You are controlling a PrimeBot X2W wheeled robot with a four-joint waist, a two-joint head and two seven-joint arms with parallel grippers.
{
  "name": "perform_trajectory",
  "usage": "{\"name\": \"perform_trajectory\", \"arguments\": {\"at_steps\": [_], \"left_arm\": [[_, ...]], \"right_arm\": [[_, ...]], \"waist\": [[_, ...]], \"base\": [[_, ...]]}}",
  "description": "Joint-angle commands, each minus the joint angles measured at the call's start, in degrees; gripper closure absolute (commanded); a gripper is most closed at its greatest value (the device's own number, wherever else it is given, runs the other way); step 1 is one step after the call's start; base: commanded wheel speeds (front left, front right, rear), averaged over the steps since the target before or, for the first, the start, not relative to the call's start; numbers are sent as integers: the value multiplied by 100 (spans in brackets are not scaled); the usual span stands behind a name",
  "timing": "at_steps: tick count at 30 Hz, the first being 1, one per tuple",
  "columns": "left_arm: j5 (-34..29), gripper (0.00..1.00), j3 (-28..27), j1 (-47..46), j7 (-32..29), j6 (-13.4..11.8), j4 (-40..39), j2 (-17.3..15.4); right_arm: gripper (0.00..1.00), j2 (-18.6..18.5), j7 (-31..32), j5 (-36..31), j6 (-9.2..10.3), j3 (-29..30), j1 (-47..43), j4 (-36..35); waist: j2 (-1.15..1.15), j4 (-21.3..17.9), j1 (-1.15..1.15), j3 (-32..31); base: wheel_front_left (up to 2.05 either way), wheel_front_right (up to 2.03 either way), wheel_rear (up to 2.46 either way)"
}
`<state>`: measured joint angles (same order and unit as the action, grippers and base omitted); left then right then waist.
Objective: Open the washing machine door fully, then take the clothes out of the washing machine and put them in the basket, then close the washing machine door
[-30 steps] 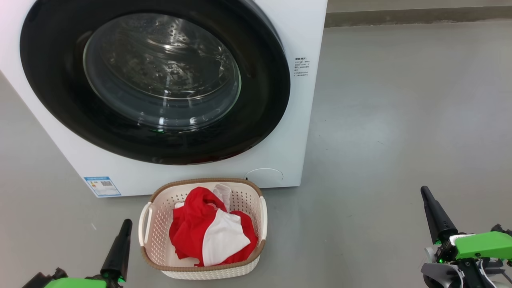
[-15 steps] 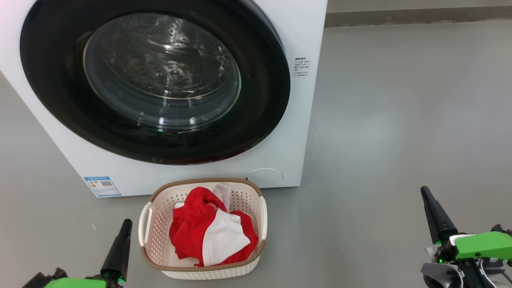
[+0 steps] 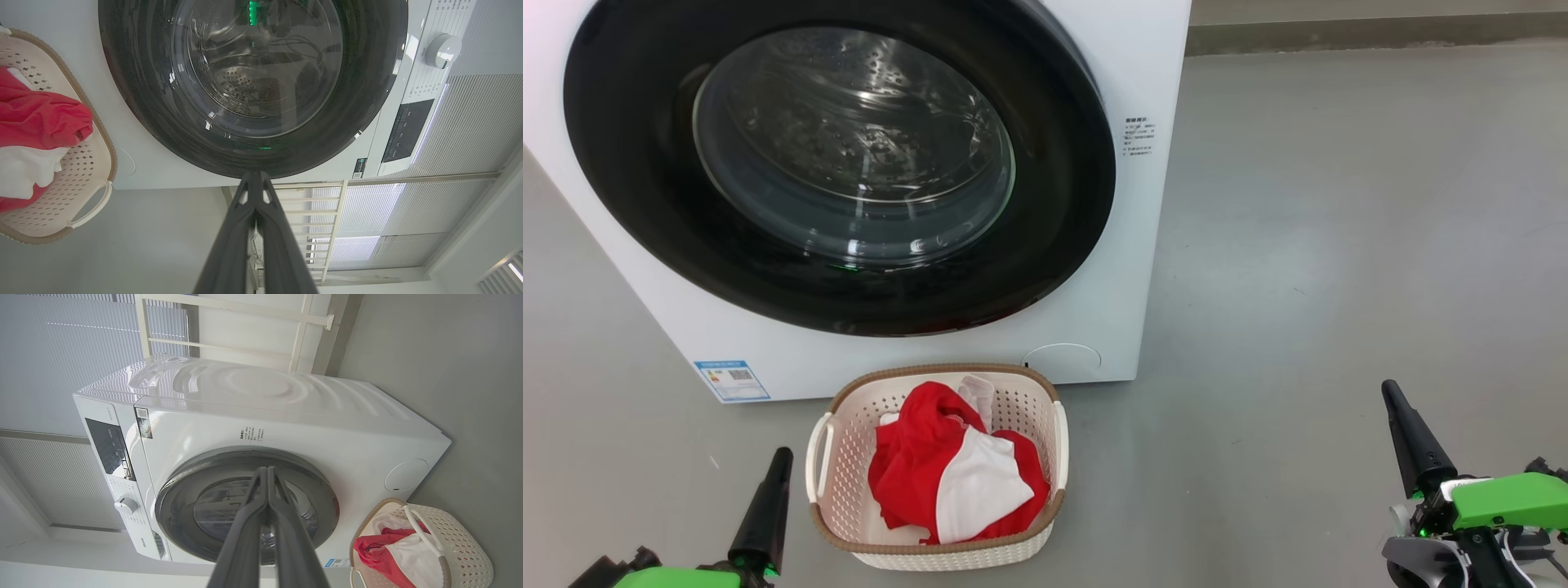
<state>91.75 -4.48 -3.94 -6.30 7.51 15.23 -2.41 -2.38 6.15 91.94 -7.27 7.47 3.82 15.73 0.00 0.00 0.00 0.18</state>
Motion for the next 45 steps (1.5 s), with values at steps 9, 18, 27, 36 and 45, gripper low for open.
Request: {"name": "perform_trajectory", "arguments": {"at_steps": [9,18,27,36,45], "left_arm": [[39,100,-207,-225,-20,-2,-120,-47],[40,100,-206,-225,-20,-2,-120,-47],[40,100,-206,-225,-20,-2,-120,-47],[40,100,-206,-225,-20,-2,-120,-47],[41,100,-205,-225,-19,-2,-120,-47]], "right_arm": [[100,-50,34,23,-22,-94,236,-170],[100,-50,34,23,-22,-94,236,-170],[100,-50,34,23,-22,-95,236,-170],[100,-50,34,23,-22,-95,236,-170],[100,-50,34,23,-22,-95,236,-170]], "waist": [[0,0,0,0],[0,0,0,0],[0,0,0,0],[0,0,0,0],[0,0,0,0]], "base": [[0,0,0],[0,0,0],[0,0,0],[0,0,0],[0,0,0]]}}
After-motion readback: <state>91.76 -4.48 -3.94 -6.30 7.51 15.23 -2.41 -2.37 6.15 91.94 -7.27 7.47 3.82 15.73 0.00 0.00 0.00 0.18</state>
